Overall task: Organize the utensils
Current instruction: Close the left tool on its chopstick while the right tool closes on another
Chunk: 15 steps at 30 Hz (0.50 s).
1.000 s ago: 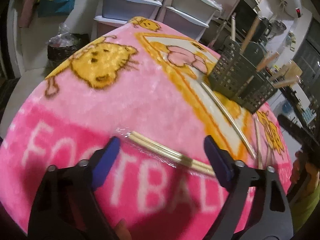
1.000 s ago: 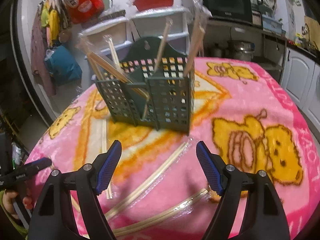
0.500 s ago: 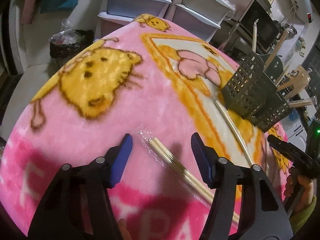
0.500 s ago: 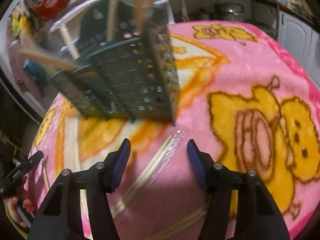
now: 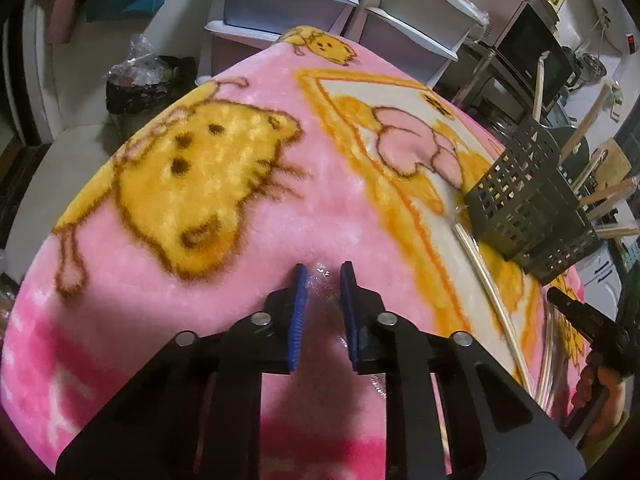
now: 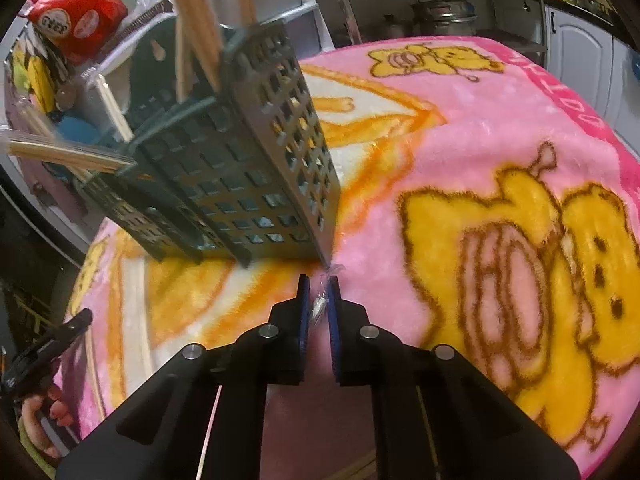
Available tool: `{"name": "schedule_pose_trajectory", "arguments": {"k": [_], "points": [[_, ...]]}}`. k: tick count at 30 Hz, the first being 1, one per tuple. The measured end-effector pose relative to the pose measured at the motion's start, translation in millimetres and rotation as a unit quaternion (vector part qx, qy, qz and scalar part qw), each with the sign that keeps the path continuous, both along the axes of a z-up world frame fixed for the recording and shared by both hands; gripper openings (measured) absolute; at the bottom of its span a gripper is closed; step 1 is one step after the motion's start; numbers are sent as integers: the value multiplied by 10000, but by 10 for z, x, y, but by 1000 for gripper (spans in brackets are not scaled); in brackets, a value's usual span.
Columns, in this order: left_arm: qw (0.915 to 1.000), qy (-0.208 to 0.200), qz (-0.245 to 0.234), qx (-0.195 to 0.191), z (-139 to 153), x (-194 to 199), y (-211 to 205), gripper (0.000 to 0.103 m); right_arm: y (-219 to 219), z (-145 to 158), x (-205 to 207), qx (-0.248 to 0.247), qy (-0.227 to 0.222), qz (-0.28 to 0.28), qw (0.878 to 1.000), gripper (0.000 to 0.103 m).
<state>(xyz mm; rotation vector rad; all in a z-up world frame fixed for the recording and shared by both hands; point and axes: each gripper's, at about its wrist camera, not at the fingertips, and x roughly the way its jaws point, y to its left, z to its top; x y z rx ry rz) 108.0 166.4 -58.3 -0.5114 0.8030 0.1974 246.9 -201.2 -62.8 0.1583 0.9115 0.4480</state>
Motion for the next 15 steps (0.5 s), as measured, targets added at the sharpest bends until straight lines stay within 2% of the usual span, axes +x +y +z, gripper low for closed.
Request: {"name": "schedule_pose_trajectory", "arguments": {"k": [6,15], "points": [[9993,-242,-204,-189,89,-4,-12,6,-10,210,-169,390,-289,134,9987,8],[9937,-789,-768,-198,533,-35,-277,4,43,666,-493,665,-964,498,9919,6]]}}
